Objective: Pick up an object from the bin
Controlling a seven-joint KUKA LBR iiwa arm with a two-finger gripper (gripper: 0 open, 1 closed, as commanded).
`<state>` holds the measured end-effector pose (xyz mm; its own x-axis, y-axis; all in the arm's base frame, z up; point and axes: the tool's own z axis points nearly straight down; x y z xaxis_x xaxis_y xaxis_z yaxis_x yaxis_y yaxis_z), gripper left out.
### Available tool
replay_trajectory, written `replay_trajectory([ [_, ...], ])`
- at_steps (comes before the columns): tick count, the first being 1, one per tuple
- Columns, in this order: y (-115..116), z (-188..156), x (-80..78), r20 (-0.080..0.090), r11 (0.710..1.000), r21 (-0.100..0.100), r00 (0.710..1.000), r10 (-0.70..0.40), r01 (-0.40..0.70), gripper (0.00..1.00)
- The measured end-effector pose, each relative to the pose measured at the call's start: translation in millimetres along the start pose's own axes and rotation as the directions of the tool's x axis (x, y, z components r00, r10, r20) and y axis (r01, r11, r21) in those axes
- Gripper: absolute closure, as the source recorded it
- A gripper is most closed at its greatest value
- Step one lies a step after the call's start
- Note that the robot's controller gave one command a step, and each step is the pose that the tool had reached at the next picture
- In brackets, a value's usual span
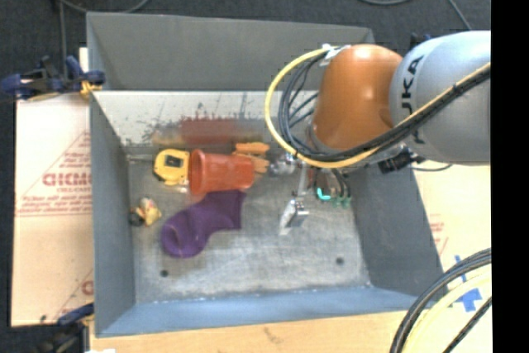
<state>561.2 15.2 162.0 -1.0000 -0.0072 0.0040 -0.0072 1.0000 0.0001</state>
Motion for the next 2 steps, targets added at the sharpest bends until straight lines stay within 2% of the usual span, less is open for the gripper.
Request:
replay_trajectory([
  [1, 0, -4, -1.0, 0.006, 1.0, 0.0, 1.0, 0.0, 0.0, 0.0],
  [2, 23, 31, -19.7, 0.015, 0.988, 0.004, 0.988, -0.155, 0.155, 0.0],
])
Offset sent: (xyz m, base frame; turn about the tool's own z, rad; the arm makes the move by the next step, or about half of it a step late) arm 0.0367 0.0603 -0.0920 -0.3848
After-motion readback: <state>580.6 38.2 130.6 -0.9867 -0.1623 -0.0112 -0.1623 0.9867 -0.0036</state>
